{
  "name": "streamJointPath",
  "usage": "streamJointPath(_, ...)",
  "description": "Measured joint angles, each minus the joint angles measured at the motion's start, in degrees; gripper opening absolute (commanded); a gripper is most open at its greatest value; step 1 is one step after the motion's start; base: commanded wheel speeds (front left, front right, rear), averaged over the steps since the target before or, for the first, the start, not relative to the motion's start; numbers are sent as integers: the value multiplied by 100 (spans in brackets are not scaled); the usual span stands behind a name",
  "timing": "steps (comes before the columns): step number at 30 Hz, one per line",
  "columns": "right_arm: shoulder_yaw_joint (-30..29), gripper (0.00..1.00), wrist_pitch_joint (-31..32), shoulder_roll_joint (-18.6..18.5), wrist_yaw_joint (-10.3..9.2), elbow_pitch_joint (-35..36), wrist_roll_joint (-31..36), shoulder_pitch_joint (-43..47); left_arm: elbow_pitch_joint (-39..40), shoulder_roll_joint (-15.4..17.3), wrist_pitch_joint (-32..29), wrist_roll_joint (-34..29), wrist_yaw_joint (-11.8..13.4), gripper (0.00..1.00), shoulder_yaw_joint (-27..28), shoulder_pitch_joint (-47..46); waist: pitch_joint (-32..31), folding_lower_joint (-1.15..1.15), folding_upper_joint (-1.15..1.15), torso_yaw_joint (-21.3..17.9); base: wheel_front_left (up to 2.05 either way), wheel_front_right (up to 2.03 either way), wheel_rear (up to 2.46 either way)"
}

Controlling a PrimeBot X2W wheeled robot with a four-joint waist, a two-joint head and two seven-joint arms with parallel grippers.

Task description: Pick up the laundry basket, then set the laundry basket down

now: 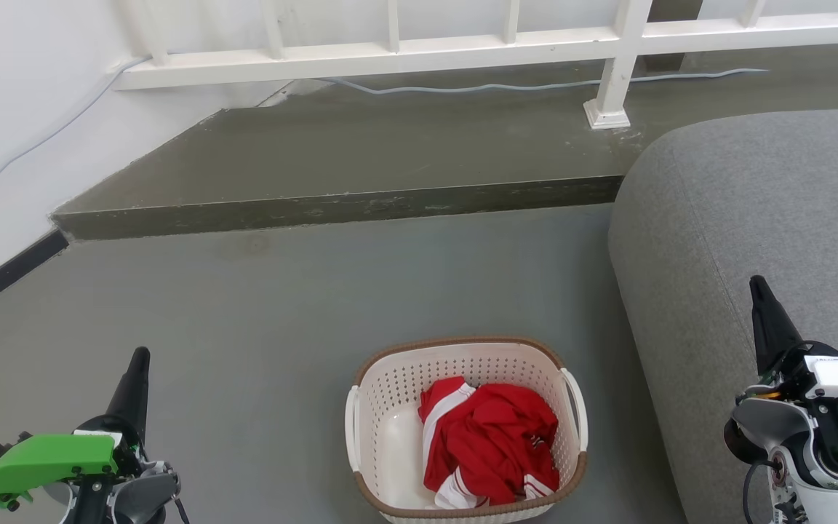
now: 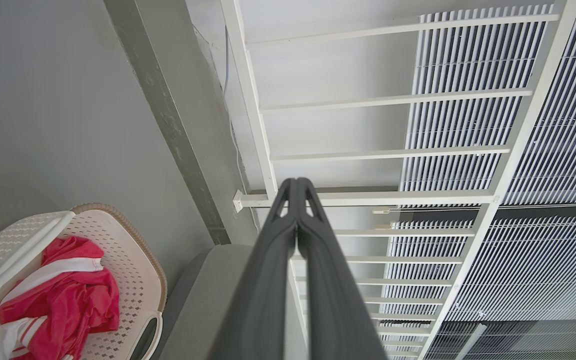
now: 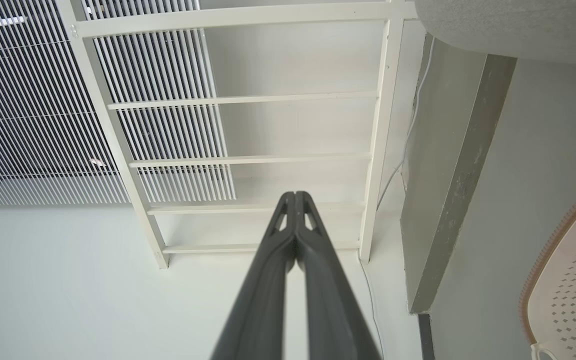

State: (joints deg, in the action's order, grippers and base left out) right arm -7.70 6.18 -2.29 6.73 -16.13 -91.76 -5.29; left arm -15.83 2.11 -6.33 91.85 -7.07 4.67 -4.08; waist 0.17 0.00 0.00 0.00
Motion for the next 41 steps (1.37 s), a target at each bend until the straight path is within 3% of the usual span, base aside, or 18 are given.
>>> streamJointPath(41,0,0,0,0,-1,1,0,1,1,0,0,0,0,0,1,0,0,0,0,0,0,0,0)
